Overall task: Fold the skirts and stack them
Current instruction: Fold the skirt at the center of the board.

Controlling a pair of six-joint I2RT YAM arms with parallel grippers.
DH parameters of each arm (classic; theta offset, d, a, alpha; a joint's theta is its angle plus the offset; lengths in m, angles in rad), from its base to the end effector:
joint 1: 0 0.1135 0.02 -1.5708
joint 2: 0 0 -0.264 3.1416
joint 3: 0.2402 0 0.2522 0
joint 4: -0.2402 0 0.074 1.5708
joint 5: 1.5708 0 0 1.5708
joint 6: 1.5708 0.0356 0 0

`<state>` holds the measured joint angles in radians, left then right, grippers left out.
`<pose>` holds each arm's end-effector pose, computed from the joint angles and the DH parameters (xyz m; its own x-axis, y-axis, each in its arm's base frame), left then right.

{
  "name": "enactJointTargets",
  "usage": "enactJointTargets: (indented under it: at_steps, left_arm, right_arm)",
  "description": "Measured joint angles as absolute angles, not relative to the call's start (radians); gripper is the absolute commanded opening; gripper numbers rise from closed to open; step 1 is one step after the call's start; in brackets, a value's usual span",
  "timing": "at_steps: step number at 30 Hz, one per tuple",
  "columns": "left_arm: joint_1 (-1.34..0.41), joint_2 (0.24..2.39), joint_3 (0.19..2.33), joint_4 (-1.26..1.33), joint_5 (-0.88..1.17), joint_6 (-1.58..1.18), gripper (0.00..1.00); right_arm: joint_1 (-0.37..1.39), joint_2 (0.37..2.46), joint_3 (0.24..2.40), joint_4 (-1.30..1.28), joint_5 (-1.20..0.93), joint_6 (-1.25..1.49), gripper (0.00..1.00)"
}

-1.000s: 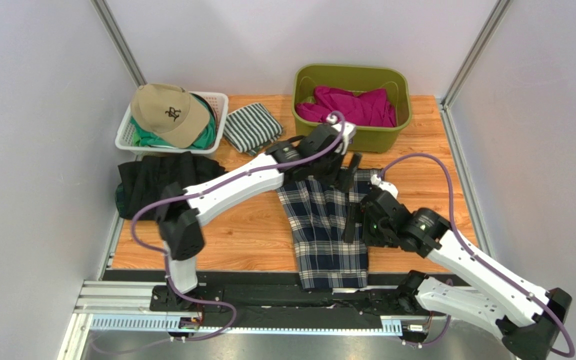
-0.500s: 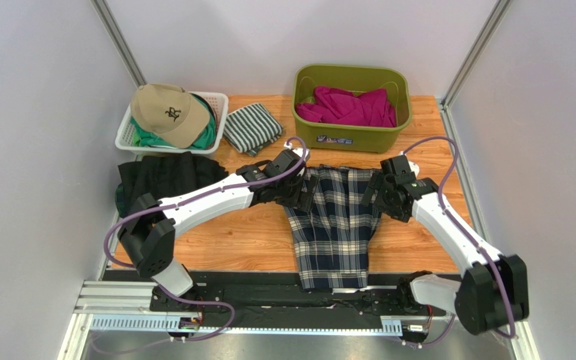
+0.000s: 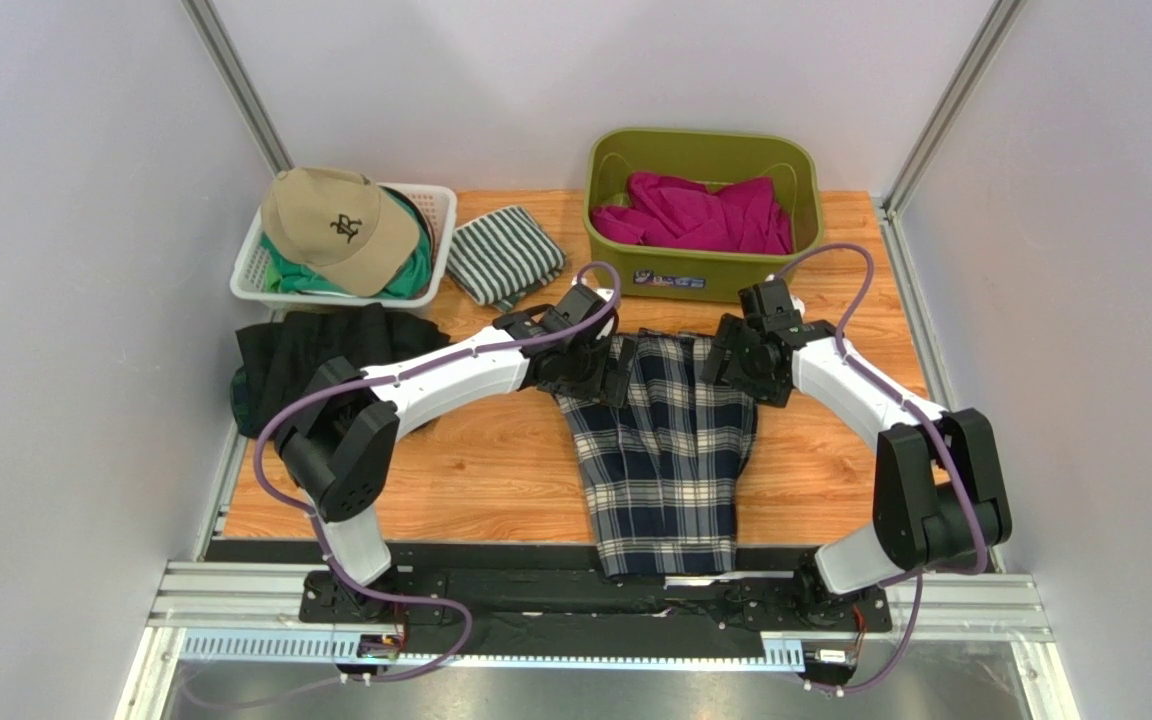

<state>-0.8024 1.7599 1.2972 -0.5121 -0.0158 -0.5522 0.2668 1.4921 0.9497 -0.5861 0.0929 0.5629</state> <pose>0.2625 -0.2708 0.2264 -0.8636 0.1388 -0.4848 0.3051 0.9092 -0.2833 0.2776 0.0724 0.2027 -0.8569 0.3166 -0.4067 0.2756 0.9483 0.1575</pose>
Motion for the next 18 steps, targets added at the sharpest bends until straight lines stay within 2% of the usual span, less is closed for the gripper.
enactJointTargets:
  at_steps: [8,18]
  left_arm:
    - [-0.775,1.775,1.298,-0.512,-0.007,-0.552,0.97]
    - [-0.772,1.788,1.307,-0.513,0.018,-0.551,0.96]
  right_arm:
    - [0.326,1.507,0.96,-0.55,0.064,0.537,0.8]
    - [0.429,1.7,1.076,-0.602,0.209,0.527,0.8]
